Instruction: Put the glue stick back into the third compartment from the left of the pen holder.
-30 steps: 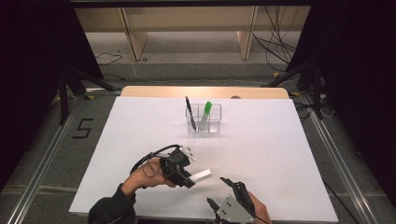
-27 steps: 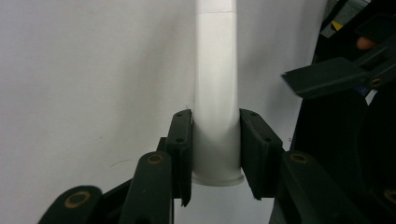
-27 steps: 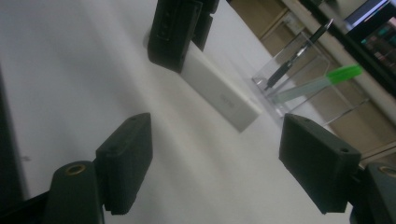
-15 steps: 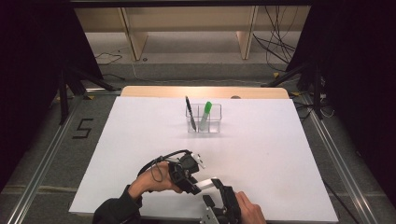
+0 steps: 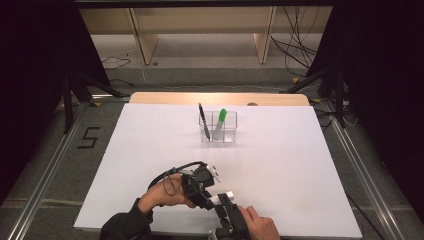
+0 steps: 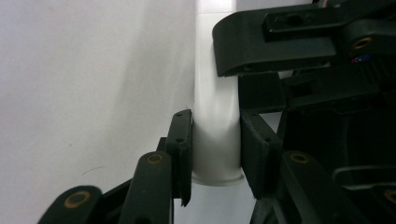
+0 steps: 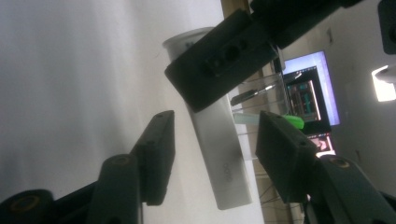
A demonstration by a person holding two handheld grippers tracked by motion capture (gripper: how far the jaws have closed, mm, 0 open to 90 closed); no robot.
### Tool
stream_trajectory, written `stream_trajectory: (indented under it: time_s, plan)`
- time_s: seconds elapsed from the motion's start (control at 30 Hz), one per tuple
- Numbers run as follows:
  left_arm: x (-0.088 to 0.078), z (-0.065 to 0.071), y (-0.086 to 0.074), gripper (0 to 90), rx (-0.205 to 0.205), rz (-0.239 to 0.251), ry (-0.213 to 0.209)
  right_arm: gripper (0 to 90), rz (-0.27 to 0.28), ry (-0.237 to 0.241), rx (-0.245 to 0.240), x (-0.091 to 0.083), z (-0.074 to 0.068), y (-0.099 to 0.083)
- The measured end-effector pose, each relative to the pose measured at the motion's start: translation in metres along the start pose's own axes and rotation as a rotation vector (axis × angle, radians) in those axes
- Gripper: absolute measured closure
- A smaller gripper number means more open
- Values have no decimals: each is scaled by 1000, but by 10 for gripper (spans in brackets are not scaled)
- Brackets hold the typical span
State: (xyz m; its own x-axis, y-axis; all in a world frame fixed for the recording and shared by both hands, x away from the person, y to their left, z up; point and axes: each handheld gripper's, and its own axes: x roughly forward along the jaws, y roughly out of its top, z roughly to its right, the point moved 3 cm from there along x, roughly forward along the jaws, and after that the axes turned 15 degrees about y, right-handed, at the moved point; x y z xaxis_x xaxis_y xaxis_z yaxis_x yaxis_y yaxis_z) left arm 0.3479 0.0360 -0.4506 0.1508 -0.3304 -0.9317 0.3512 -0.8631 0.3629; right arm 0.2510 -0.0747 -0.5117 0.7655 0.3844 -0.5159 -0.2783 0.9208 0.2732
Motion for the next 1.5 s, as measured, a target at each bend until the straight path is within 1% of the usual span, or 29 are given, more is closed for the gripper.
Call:
stream_trajectory:
  time_s: [0.1,0.13,0.17,0.2,0.33,0.37,0.43,0.57,0.73,0.77,0.87,1.0,1.03,1.07,1.1,1.13,1.17,1.2,1.27,1.3,1.33,1.4,1.5]
  plan:
    - [-1,2,0,671,4,-10,-1,526,-9,-3,-9,2,-2,1]
    - [0,3,1,671,6,-15,-4,534,-8,-2,-32,3,-2,1]
    - [0,4,1,671,6,-20,-6,540,-18,-8,-24,3,-3,1]
    - [0,5,1,671,6,-25,-9,551,-15,-14,-42,3,-3,1]
    - [2,6,1,671,10,-40,-13,592,-20,-13,-55,4,-4,2]
    - [2,6,1,671,12,-44,-17,600,-22,-14,-65,4,-5,2]
    - [3,6,1,671,10,-45,-16,618,-21,-12,-72,5,-5,3]
    - [2,6,0,671,14,-53,-24,662,-24,-9,-100,6,-7,5]
    - [3,6,0,671,16,-63,-29,686,-38,-9,-132,7,-10,6]
    - [4,6,0,671,8,-61,-31,690,-40,-7,-137,7,-10,6]
    - [4,5,-1,670,17,-69,-32,695,-35,-5,-143,8,-11,5]
    - [3,5,-1,666,10,-70,-36,700,-27,-9,-152,8,-10,5]
    - [2,5,-1,663,7,-71,-39,700,-25,-8,-151,8,-10,5]
    - [1,5,-1,660,10,-69,-37,701,-27,-4,-137,7,-11,5]
    - [0,5,-2,656,14,-68,-38,701,-22,-7,-137,7,-10,6]
    - [-2,5,-2,644,10,-63,-31,701,-20,-9,-135,6,-10,6]
    - [-4,4,-2,600,2,-59,-29,702,-18,-8,-134,6,-10,5]
    - [-6,2,-3,574,7,-61,-23,702,-20,-8,-140,6,-9,5]
    - [-9,0,-5,524,-2,-60,-15,702,-20,-11,-133,6,-8,4]
    - [-11,-2,-6,509,3,-61,-4,702,-20,-13,-129,5,-7,3]
    - [-13,-3,-7,488,-4,-55,2,702,-20,-14,-126,5,-7,3]
    - [-17,-4,-8,458,-6,-43,5,702,-24,-16,-115,5,-7,1]
    - [-22,-7,-11,420,-4,-40,13,702,-23,-21,-116,5,-4,0]
